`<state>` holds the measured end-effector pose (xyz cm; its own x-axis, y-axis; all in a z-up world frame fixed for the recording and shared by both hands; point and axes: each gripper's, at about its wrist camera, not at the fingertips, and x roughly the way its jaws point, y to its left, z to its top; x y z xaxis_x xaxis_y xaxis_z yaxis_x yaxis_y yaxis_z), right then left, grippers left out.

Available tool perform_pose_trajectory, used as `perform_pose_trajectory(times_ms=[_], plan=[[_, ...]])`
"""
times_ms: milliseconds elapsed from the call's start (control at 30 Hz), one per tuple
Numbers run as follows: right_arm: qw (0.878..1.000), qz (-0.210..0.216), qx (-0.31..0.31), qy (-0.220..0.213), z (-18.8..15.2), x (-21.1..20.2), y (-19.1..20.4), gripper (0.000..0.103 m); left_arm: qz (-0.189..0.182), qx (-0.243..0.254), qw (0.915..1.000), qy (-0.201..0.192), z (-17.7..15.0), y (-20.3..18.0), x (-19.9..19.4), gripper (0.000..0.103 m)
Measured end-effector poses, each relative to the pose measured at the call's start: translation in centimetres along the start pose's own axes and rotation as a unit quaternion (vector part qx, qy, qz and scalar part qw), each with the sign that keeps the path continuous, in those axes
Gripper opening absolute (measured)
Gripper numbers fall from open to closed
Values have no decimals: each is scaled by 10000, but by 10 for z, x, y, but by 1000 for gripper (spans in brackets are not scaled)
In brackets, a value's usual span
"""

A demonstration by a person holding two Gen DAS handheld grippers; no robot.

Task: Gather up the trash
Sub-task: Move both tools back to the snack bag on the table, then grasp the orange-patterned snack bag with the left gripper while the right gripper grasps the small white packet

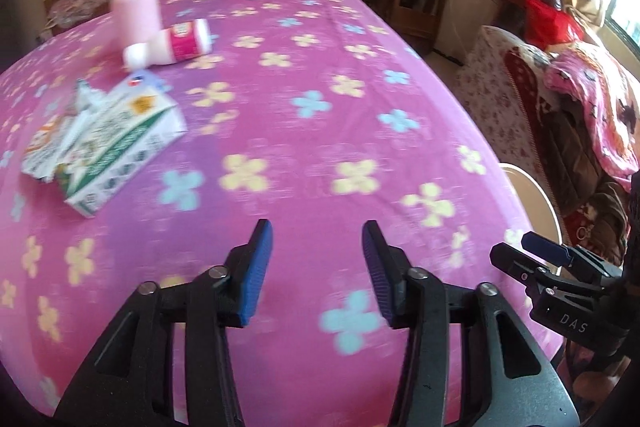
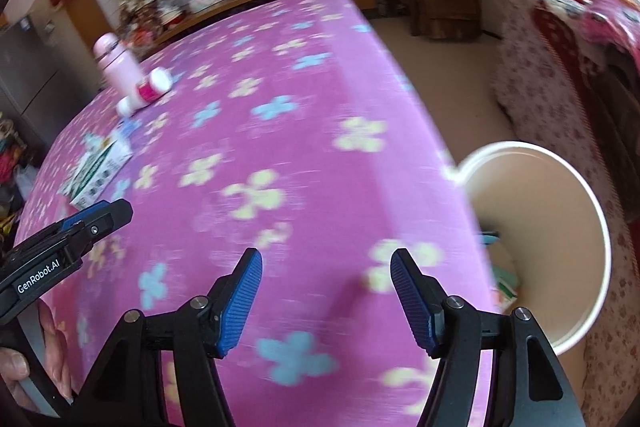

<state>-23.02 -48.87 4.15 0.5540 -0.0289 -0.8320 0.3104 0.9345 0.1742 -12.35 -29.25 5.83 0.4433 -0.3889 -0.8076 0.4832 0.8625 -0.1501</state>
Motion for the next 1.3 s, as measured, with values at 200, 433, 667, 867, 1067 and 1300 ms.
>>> perform_pose_trajectory(times_ms=[200, 433, 667, 867, 1067, 1300], plan=[[9986, 249, -444, 149, 5, 19, 55, 65, 285, -111, 9995, -83, -1, 64, -23, 53], [9957, 471, -759, 252, 14, 36, 102, 65, 748, -970, 9922, -213, 11, 165, -48, 53], [9918, 603, -1070, 349, 19, 45, 138, 65, 1184, -1700, 9781, -187, 61, 232, -30, 56], [9886, 662, -1281, 423, 20, 47, 158, 65, 1659, -1473, 9742, 412, 98, 251, 26, 56], [9866, 781, -1370, 421, 29, 53, 172, 65, 1565, -948, 9807, 688, 76, 256, 23, 56], [9840, 1087, -1330, 468, 40, 63, 198, 65, 997, -1149, 9830, 1030, 25, 288, -9, 56]])
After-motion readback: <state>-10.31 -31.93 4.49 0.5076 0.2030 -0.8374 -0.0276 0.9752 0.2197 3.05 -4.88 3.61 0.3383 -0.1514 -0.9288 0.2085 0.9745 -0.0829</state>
